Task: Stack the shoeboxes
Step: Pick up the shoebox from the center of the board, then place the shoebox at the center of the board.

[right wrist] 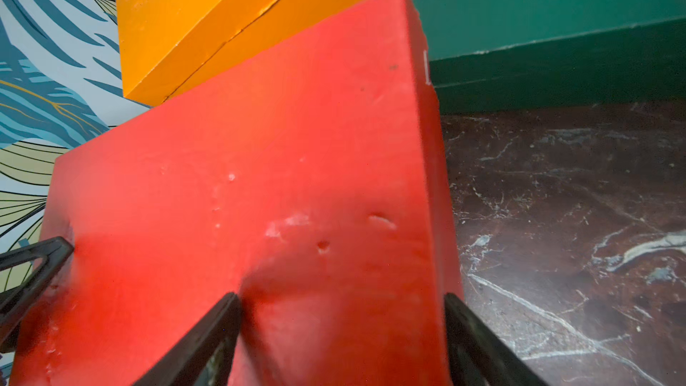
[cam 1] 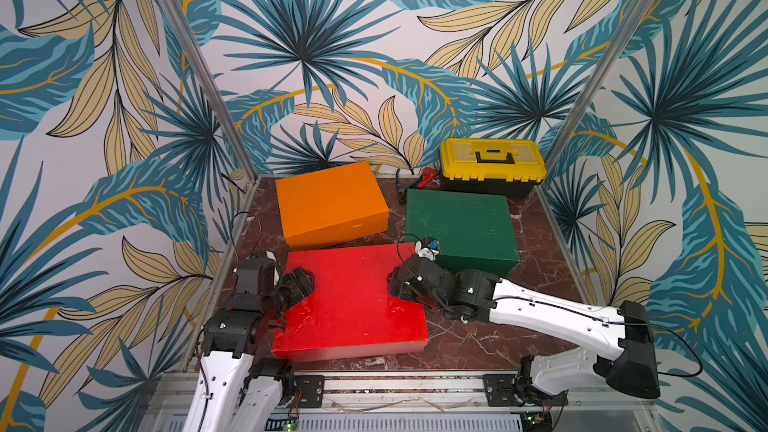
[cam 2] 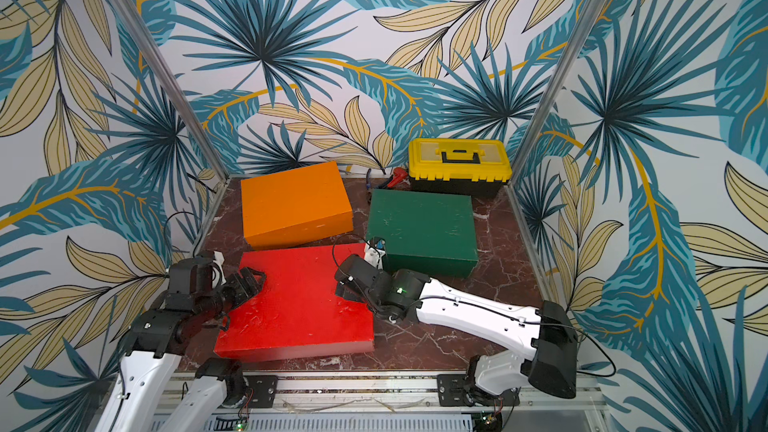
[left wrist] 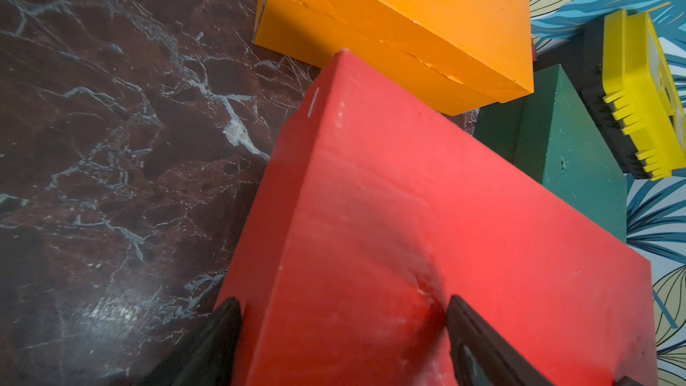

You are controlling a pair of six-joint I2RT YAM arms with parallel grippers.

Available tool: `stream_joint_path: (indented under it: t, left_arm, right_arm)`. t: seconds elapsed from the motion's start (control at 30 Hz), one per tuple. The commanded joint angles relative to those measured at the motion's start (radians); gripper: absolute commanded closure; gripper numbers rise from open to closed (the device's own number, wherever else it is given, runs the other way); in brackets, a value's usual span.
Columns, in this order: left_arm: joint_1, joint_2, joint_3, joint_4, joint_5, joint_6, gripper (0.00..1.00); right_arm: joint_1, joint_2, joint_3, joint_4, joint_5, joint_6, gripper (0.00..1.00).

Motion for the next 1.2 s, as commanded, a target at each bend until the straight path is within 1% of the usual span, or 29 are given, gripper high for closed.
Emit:
stream_joint_path:
  t: [0.0, 0.13, 0.23, 0.33, 0.47, 0.53, 0.6, 0.73, 0.8, 1.0, 1.1, 1.17]
  left_arm:
    - [-0.051, 0.034, 0.086, 0.089, 0.311, -0.100, 0.14]
    - [-0.051, 0.053, 0.046, 0.090, 0.278, -0.100, 0.14]
    - [-0.050, 0.063, -0.006, 0.100, 0.261, -0.076, 0.13]
    - [-0.051, 0.075, -0.098, 0.186, 0.286, -0.077, 0.14]
    - [-0.051, 0.103, -0.226, 0.327, 0.283, -0.102, 0.13]
    - [-0.051, 0.110, -0.253, 0.360, 0.259, -0.108, 0.13]
    - [-0.051, 0.106, -0.265, 0.379, 0.245, -0.106, 0.13]
    - [-0.052, 0.104, -0.301, 0.440, 0.264, -0.104, 0.13]
    - [-0.052, 0.136, -0.323, 0.475, 0.274, -0.101, 0.12]
    - [-0.059, 0.279, -0.344, 0.563, 0.304, -0.093, 0.10]
    - [-0.104, 0.301, -0.325, 0.583, 0.270, -0.108, 0.09]
    - [-0.145, 0.315, -0.294, 0.584, 0.241, -0.117, 0.09]
  right_arm:
    - [0.085, 0.067, 0.086, 0.287, -0.301, -0.080, 0.17]
    - [0.076, 0.087, 0.076, 0.286, -0.308, -0.076, 0.17]
    - [0.059, 0.093, -0.003, 0.347, -0.307, -0.052, 0.17]
    - [0.038, 0.115, -0.072, 0.439, -0.325, -0.045, 0.16]
    - [0.035, 0.150, -0.090, 0.458, -0.321, -0.063, 0.16]
    - [0.036, 0.161, -0.098, 0.477, -0.309, -0.077, 0.16]
    - [0.036, 0.177, -0.100, 0.471, -0.291, -0.081, 0.16]
    - [0.006, 0.196, -0.138, 0.509, -0.304, -0.065, 0.16]
    - [-0.011, 0.197, -0.177, 0.546, -0.315, -0.052, 0.16]
    - [-0.016, 0.172, -0.233, 0.553, -0.281, -0.056, 0.12]
    - [-0.024, 0.163, -0.242, 0.558, -0.284, -0.058, 0.12]
    - [-0.047, 0.167, -0.242, 0.574, -0.310, -0.058, 0.12]
